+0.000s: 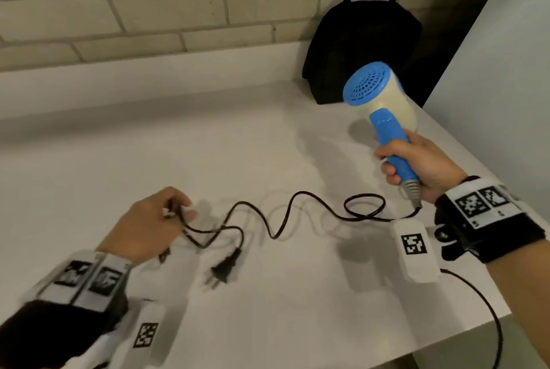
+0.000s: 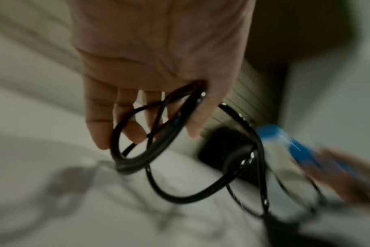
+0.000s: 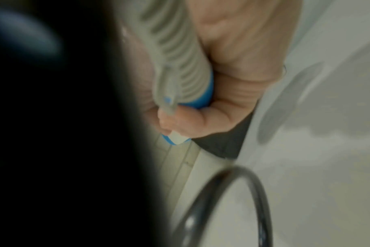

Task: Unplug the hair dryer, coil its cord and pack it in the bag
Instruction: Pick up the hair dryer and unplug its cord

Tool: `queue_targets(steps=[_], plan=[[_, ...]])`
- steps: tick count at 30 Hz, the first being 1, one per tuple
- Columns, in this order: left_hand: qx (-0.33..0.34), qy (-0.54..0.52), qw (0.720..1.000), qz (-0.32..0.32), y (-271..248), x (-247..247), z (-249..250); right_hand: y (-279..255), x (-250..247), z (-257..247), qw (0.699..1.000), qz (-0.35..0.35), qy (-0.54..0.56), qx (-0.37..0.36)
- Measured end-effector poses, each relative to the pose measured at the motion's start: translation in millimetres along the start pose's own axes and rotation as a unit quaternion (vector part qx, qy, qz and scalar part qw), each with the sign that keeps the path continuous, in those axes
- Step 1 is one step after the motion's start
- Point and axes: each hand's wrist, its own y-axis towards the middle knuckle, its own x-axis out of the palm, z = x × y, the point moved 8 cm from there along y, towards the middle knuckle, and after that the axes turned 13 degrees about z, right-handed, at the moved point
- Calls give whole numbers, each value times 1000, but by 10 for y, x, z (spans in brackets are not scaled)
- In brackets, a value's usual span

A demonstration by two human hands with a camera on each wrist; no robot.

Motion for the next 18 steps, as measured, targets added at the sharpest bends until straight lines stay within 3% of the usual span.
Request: queue_targets(steps=[2,5,7,8,10,12,14,15,16,18], plan=[[-78,-87,991,65,117,-320,-387,70,-179,-185,999,29,21,-34],[-202,-177,949,165,229,-713,-961,136,-480,-547,988,104,38,-107],[-249,-204,922,217,228,-724,-991,150,-579,-823,978,142,46,-145],[-244,-212,921,218,209,-626,-834,156,-564,-948,976,144,51,-155],[-174,-231,947,138,91,-202,-186,130,-412,-1185,974,117,65,-181],[-73,-229,970,-41,-179,343,642,11,-159,-1420,967,67,58,-237],[22,-148,963,-225,-482,765,1128,-184,103,-1606,954,26,17,-297],[58,-105,958,-262,-515,819,1172,-274,221,-1668,948,7,-3,-319],[85,-77,961,-253,-466,773,1191,-346,323,-1706,943,-9,-16,-333],[107,-111,973,-171,-279,499,1253,-422,483,-1727,937,-27,-32,-346]])
